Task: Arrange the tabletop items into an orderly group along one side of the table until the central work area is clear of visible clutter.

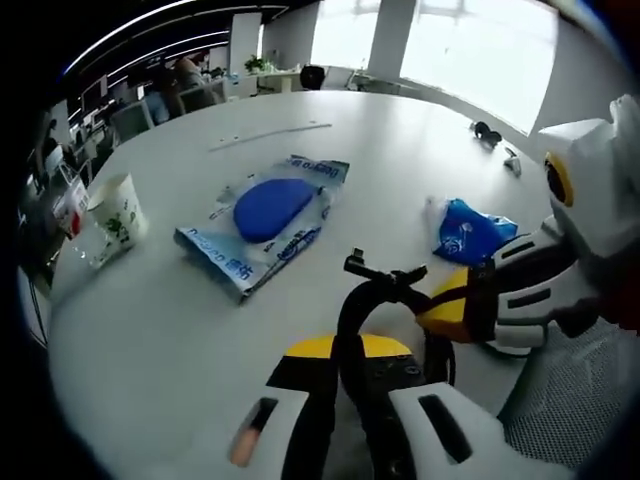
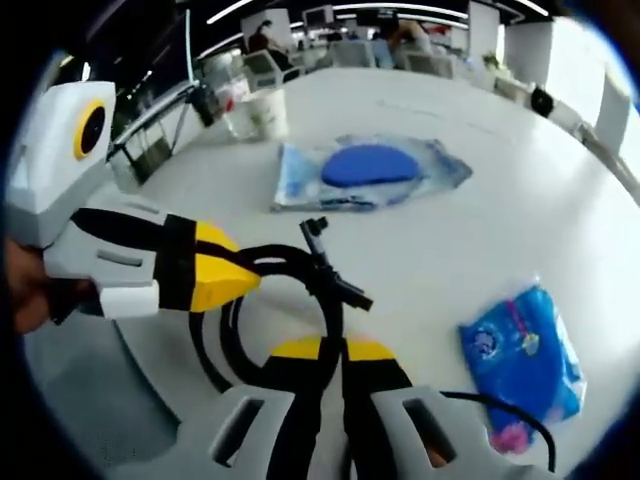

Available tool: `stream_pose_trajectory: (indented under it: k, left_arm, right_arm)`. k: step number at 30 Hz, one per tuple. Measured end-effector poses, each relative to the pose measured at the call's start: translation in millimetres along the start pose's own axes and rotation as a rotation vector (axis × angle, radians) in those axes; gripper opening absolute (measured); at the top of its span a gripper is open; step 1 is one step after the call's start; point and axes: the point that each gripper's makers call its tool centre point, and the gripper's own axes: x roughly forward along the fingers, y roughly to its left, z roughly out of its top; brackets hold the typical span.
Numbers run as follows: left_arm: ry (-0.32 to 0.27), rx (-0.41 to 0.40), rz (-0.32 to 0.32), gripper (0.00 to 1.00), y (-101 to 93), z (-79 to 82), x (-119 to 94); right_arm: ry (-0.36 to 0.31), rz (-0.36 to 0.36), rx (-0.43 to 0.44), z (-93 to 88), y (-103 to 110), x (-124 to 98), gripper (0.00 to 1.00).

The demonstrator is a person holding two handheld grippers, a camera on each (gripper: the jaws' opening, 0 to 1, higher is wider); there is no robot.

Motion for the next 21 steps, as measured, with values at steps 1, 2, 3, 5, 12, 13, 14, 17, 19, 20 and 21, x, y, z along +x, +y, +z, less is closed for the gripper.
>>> stream_pose_trajectory:
  k: [1,2,3,5,12,13,14,17,19,20,21]
  left_arm:
    - [0.002,-0.002,-0.001,0.06,-0.1,-1.5,0]
    - [0.002,-0.002,-0.001,0.06,-0.4,-3.2,0]
    - [0.003,-0.003,-0.001,0.06,-0.5,-4.3,1]
    - [0.009,-0.001,-0.003,0.06,-0.7,-6.5,2]
    - [0.021,0.002,0.002,0.07,0.3,-11.1,4]
    - [0.022,0.002,0.002,0.07,0.3,-11.9,4]
    - [0.022,0.003,0.003,0.07,0.4,-12.5,5]
    - [0.028,0.003,0.007,0.08,1.2,-16.2,5]
    - [0.036,0.003,0.012,0.08,1.8,-18.7,5]
    - [0.035,0.003,0.012,0.08,1.4,-19.3,5]
    - [0.035,0.005,0.013,0.09,0.9,-20.2,5]
  right_arm:
    - [0.001,0.002,-0.003,-1.1,1,0,0.02]
    - [0.002,0.002,-0.009,-1.5,1,0,0.02]
    - [0.002,0.002,-0.01,-1.8,1,0,0.02]
    - [0.007,0.002,-0.017,-3.1,1,1,0.02]
    - [0.017,0.008,-0.026,-5.4,1,3,0.03]
    - [0.016,0.006,-0.025,-5.6,1,3,0.03]
    - [0.014,0.005,-0.025,-5.8,1,3,0.03]
    - [0.006,-0.003,-0.037,-6.6,2,5,0.03]
    - [-0.001,-0.003,-0.04,-6.5,2,5,0.03]
    - [-0.002,-0.004,-0.043,-7.0,2,5,0.03]
    - [-0.001,-0.005,-0.044,-7.5,2,5,0.03]
